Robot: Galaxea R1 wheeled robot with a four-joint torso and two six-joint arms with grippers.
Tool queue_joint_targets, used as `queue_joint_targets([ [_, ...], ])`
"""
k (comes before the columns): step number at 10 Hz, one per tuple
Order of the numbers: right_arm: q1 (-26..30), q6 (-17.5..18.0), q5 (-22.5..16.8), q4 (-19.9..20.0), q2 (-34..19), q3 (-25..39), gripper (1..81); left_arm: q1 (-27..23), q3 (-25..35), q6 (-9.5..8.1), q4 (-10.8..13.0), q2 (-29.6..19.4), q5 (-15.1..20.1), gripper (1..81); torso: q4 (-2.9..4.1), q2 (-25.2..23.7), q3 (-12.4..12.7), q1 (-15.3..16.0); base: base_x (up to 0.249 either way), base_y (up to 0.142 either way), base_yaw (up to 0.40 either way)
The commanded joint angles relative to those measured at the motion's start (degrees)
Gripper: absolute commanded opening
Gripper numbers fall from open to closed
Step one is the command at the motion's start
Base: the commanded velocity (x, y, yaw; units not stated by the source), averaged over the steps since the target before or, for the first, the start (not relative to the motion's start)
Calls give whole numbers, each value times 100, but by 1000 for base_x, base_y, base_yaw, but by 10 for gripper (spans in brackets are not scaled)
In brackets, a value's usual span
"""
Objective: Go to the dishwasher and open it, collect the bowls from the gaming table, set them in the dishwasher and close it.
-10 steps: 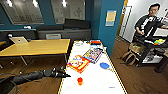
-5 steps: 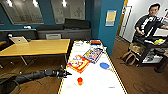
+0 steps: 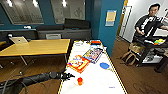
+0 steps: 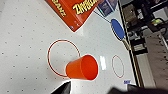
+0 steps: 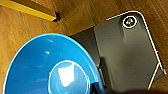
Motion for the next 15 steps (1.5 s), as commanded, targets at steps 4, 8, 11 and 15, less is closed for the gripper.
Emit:
queue_joint_targets([
  [4,305,-9,-157,-105,-54,52,10,-1082,-950,-74,27,649,1653,811,0,0,0,0,0,0,0],
  [8,288,-9,-157,-105,-54,17,10,-1205,-977,-680,18,658,1627,811,0,2,0,0,0,0,0],
  [11,305,-1,-157,-96,-36,8,10,-1196,-1416,-961,18,912,1574,811,0,2,0,2,0,0,0],
  [15,305,-1,-157,-105,17,-44,10,-1205,-1724,-1357,0,1123,1539,811,0,2,0,2,0,0,0],
])
